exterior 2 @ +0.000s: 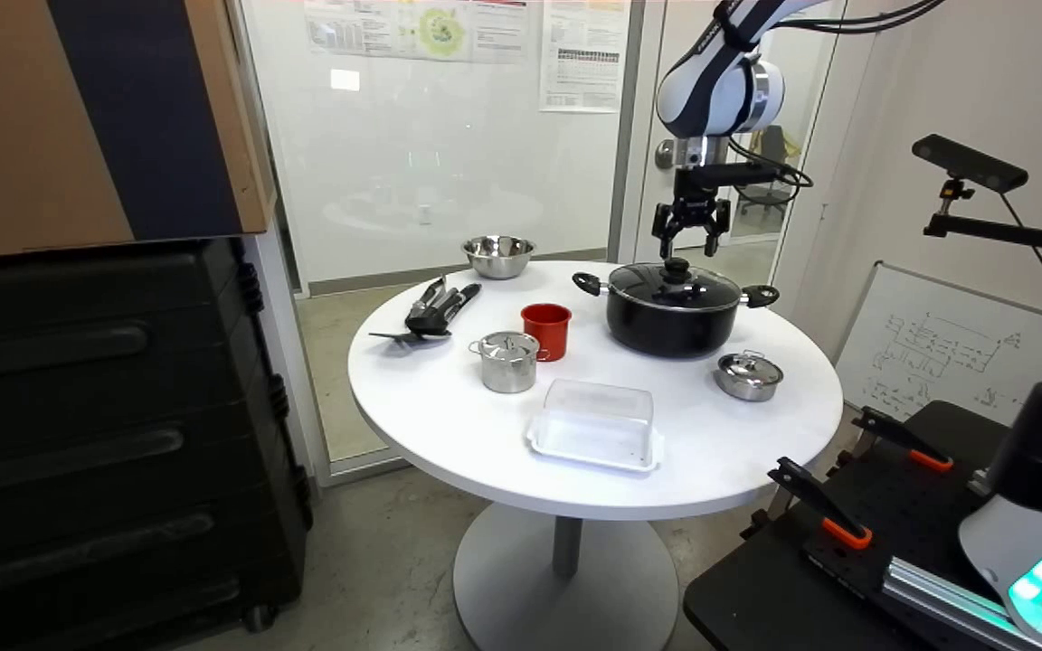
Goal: Remove the lid from the pot and put it on the table, pick up the lid and put it back on the pot
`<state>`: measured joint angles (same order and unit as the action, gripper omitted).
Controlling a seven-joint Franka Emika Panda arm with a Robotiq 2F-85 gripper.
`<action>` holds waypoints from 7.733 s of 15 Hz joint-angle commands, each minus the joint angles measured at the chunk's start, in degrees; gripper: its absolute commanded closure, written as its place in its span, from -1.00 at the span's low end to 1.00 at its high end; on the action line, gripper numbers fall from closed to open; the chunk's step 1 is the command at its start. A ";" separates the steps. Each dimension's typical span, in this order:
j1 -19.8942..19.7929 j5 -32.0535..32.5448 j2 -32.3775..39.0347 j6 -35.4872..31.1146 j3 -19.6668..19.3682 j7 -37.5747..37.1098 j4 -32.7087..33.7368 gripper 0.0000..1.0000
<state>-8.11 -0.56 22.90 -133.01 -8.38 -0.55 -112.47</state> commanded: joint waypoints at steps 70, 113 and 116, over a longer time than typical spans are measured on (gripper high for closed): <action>5.67 -3.41 -7.74 15.04 8.02 10.24 -11.01 0.51; 5.32 -4.43 -9.47 4.42 8.78 6.10 -11.97 -1.00; 5.80 -1.49 -12.19 7.37 8.83 11.23 -13.86 -1.00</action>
<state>-2.31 -3.97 14.75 -128.08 0.09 6.05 -123.17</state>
